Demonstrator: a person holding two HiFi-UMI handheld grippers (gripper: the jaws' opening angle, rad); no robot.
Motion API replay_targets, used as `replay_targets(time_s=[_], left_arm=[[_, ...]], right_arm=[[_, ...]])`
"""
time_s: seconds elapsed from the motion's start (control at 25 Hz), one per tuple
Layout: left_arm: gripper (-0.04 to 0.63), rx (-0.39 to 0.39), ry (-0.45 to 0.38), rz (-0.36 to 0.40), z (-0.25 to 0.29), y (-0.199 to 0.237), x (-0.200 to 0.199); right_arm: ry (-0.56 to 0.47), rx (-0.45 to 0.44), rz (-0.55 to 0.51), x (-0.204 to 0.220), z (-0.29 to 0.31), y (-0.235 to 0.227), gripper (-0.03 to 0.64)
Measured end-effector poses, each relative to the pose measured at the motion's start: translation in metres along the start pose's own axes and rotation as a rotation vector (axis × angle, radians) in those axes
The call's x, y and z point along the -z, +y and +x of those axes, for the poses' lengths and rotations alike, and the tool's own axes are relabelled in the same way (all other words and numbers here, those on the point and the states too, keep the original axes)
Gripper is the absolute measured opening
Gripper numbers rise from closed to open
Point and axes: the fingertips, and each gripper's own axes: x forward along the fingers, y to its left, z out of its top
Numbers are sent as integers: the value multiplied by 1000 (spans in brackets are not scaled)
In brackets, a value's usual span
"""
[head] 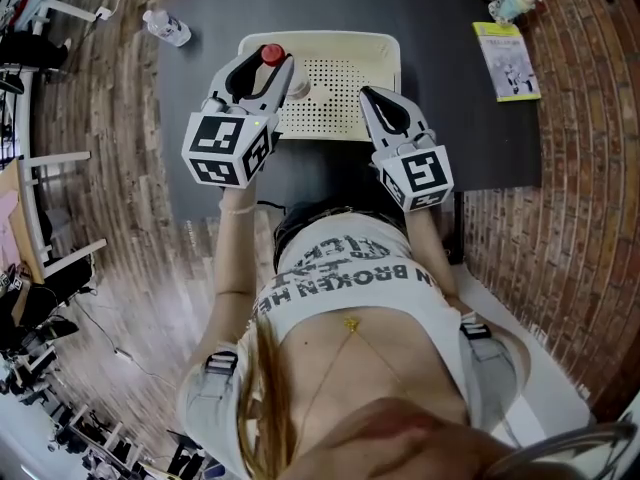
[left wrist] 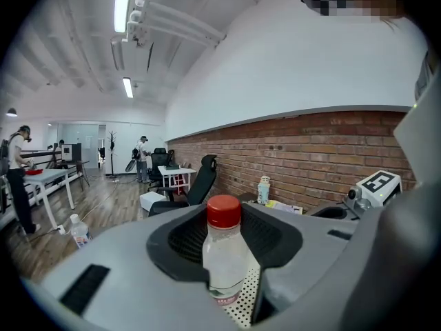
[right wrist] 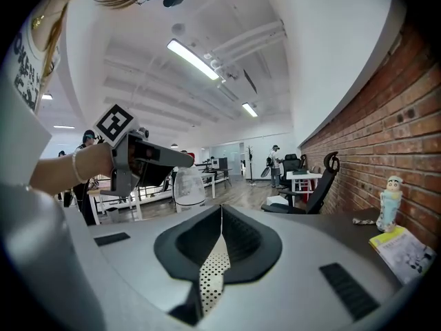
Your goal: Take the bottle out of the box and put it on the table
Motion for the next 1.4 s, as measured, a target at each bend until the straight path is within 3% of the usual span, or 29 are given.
replay_targets(time_s=[0.84,1.4], left_arm=[[153,30,-21,6,-23,11,-6],[153,-17,-33,-18,-44,36,-2]], right_arm=[[9,9,-22,-3,8,21,9],[22,-6,-24,-2,14,35,9]])
